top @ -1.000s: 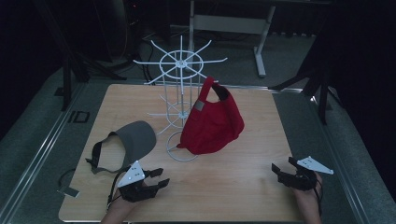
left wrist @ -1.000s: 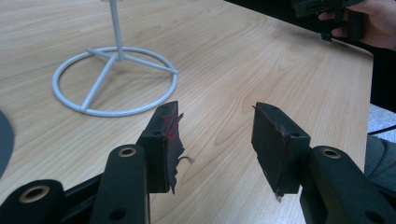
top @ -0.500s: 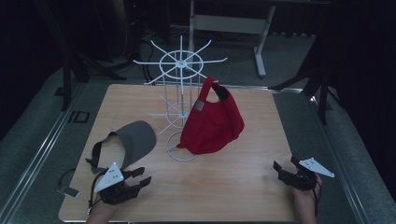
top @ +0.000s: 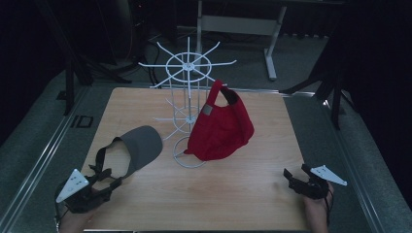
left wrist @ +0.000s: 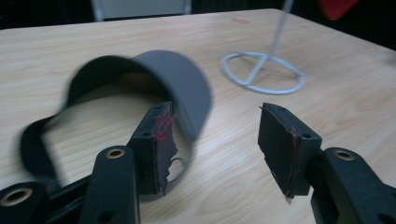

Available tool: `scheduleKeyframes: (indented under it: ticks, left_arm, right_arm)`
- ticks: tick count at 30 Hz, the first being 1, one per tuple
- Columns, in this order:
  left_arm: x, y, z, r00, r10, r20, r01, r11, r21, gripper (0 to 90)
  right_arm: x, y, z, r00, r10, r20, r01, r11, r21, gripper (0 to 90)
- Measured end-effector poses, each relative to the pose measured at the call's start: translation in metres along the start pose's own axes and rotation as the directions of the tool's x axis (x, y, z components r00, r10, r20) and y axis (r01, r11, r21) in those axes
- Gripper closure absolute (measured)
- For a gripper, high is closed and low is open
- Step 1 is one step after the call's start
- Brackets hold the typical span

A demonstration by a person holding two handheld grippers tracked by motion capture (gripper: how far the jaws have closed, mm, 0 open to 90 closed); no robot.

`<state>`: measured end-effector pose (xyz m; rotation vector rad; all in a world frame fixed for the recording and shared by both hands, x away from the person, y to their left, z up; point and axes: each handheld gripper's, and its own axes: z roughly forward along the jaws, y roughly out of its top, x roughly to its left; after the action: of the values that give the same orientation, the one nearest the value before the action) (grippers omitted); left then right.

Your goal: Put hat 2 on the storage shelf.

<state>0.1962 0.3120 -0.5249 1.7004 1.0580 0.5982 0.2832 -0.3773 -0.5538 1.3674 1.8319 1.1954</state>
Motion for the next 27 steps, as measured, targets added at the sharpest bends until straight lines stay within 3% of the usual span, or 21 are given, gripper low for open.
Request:
scheduleKeyframes:
  ticks: [3, 7, 14, 15, 20, 21, 24, 27]
  left_arm:
    - [0.011, -0.005, -0.006, 0.9993, -0.006, -0.038, 0.007, 0.9994, 0.033, 45.7]
    - [0.025, -0.013, -0.009, 0.9937, -0.037, -0.106, 0.044, 0.9967, 0.068, 42.2]
    - [0.033, -0.025, -0.004, 0.9886, -0.041, -0.145, 0.060, 0.9896, 0.131, 40.9]
    - [0.036, -0.025, 0.000, 0.9835, -0.036, -0.177, 0.065, 0.9856, 0.157, 40.9]
    - [0.043, -0.026, 0.014, 0.9764, -0.028, -0.214, 0.079, 0.9691, 0.234, 38.3]
    - [0.045, -0.026, 0.018, 0.9721, -0.021, -0.234, 0.083, 0.9628, 0.257, 38.3]
    - [0.049, -0.025, 0.025, 0.9718, -0.026, -0.234, 0.093, 0.9555, 0.280, 38.3]
    - [0.052, -0.023, 0.030, 0.9734, -0.033, -0.227, 0.099, 0.9535, 0.285, 38.4]
  right_arm:
    - [0.000, 0.000, 0.000, 1.0000, -0.004, -0.002, 0.004, 1.000, 0.000, 16.8]
    - [0.001, 0.000, 0.000, 1.0000, -0.006, -0.002, 0.006, 1.000, -0.001, 16.8]
    - [0.001, 0.000, 0.000, 1.0000, -0.007, -0.003, 0.007, 1.000, -0.003, 16.8]
    - [0.001, 0.000, 0.000, 1.0000, -0.007, -0.004, 0.007, 1.000, -0.003, 16.8]
    - [0.002, 0.000, 0.000, 0.9999, -0.009, -0.006, 0.009, 1.000, -0.006, 16.8]
    - [0.002, 0.000, 0.000, 0.9999, -0.010, -0.006, 0.010, 1.000, -0.006, 16.9]
    - [0.002, 0.000, 0.000, 0.9999, -0.008, -0.007, 0.008, 1.000, -0.006, 16.9]
    - [0.002, 0.000, 0.000, 0.9999, -0.010, -0.007, 0.010, 1.000, -0.006, 16.9]
